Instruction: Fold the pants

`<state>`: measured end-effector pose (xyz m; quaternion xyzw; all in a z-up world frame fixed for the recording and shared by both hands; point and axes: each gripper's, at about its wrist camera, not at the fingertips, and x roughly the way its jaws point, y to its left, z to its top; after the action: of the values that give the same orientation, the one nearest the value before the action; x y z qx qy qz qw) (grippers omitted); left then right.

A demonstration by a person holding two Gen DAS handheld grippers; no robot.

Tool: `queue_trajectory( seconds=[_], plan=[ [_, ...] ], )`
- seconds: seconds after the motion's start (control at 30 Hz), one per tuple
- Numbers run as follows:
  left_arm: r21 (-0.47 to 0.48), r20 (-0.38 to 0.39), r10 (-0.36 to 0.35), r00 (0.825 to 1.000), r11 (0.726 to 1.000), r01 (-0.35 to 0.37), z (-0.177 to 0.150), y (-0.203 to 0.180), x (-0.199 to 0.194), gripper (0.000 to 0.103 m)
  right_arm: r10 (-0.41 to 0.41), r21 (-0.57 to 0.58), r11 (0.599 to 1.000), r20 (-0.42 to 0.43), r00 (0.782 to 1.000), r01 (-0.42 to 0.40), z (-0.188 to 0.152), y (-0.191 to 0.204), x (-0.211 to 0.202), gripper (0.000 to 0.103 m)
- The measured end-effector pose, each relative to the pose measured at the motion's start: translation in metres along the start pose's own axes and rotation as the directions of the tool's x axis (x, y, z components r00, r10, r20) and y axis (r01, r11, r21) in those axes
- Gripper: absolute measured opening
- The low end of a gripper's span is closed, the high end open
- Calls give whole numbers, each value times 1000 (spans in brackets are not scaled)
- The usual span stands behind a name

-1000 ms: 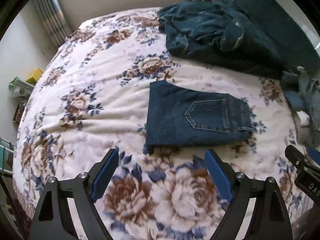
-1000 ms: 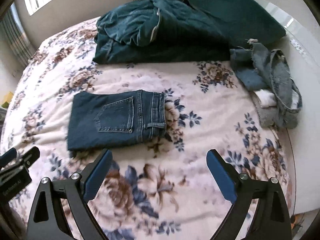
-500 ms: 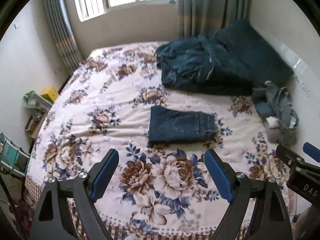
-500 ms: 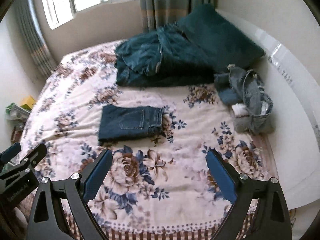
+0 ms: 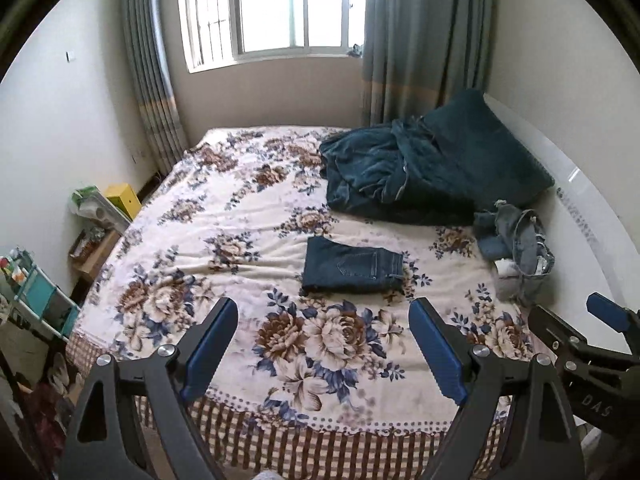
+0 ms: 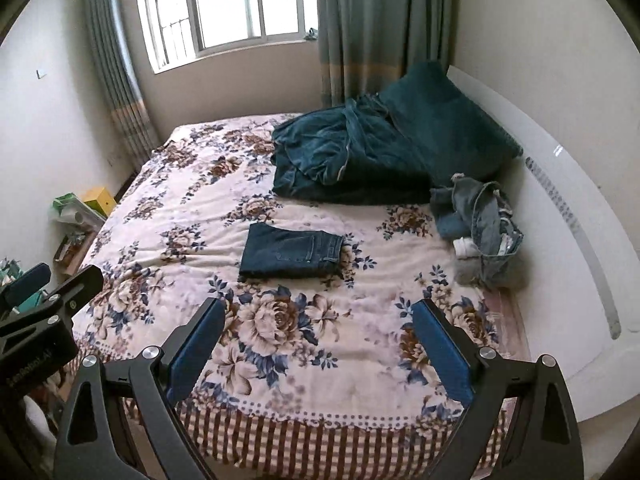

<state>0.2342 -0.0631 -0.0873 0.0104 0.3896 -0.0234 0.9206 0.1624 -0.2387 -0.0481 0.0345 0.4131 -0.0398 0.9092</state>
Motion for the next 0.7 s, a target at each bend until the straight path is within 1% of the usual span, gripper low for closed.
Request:
queue_trajectory(
  seconds=[0.13, 0.27, 0.33, 0.4, 0.53, 0.57, 0.6, 0.7],
  plan=[
    [26, 28, -4, 1000, 1000, 3, -4, 0, -31, 87, 0, -14, 1000, 33, 999, 0, -5, 6, -42, 97],
    [24, 23, -20, 1000, 1000, 20, -11, 5, -49, 87, -11, -28, 1000, 72, 997, 13, -12, 11, -80, 97],
    [17, 19, -30, 999, 999, 30, -14, 8, -57, 87, -8, -31, 999, 76, 997, 11, -15, 14, -92, 97],
    [16, 31, -33, 999, 999, 33, -15, 11, -64, 87, -7, -35, 999, 78, 997, 10, -18, 17, -101, 97],
    [6, 47, -34, 998, 999, 34, -18, 17, -70, 87, -5, -32, 999, 77, 997, 8, -24, 20, -109, 97],
    [7, 48, -31, 998, 1000, 31, -18, 17, -69, 89, -6, -31, 999, 73, 997, 8, -25, 21, -110, 97],
    [7, 43, -36, 998, 999, 36, -18, 18, -68, 102, -4, -28, 1000, 70, 998, 6, -25, 21, -109, 98],
    [3, 50, -41, 998, 999, 41, -17, 22, -64, 103, -3, -17, 1000, 75, 997, 4, -24, 19, -104, 99]
  ],
)
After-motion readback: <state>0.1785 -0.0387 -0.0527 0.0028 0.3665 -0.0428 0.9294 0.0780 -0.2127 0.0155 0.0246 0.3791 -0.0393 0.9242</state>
